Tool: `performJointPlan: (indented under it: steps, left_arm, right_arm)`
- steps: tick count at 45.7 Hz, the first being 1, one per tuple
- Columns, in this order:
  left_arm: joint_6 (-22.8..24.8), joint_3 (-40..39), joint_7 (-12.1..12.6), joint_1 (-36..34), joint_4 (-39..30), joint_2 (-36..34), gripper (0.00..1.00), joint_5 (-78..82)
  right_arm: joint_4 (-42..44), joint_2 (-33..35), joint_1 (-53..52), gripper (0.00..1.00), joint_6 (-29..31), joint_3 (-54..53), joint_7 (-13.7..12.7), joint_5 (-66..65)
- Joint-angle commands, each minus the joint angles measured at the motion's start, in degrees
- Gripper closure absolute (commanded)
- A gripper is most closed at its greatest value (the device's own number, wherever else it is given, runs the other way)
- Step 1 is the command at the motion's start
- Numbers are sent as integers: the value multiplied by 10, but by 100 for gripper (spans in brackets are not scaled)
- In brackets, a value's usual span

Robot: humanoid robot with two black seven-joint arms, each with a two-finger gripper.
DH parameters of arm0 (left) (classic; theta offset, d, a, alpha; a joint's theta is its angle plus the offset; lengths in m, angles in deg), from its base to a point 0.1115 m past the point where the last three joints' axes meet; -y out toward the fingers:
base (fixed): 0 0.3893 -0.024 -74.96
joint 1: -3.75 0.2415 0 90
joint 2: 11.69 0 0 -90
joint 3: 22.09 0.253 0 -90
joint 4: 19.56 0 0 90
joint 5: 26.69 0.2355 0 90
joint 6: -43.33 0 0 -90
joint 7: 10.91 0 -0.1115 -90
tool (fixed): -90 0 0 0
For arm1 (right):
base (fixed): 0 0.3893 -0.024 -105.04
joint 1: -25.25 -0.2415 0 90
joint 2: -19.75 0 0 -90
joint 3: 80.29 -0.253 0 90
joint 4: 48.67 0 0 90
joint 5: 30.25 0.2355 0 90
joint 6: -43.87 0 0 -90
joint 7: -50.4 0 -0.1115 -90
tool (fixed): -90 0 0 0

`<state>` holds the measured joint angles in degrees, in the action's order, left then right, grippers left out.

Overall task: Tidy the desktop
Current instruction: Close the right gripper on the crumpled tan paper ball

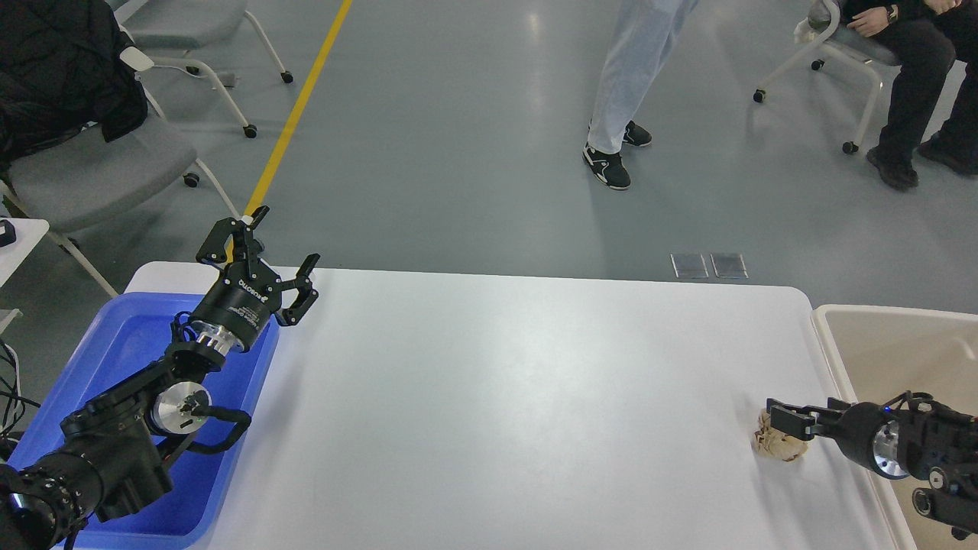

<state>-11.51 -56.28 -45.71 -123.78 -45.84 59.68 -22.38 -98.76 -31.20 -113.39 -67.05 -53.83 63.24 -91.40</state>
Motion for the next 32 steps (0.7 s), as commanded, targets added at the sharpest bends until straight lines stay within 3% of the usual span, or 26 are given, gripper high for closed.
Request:
performJointPlan:
  steps: [1, 16, 32]
  left_arm:
    - [0, 0, 0, 0, 0, 0, 0, 0]
    - [0, 0, 0, 0, 0, 0, 0, 0]
    - [0, 0, 0, 0, 0, 0, 0, 0]
  right_arm:
    - [17, -21, 10, 0, -12, 10, 4, 1]
    - [18, -25, 17, 0, -13, 8, 8, 3]
    - [19, -29, 33, 1, -12, 8, 30, 29]
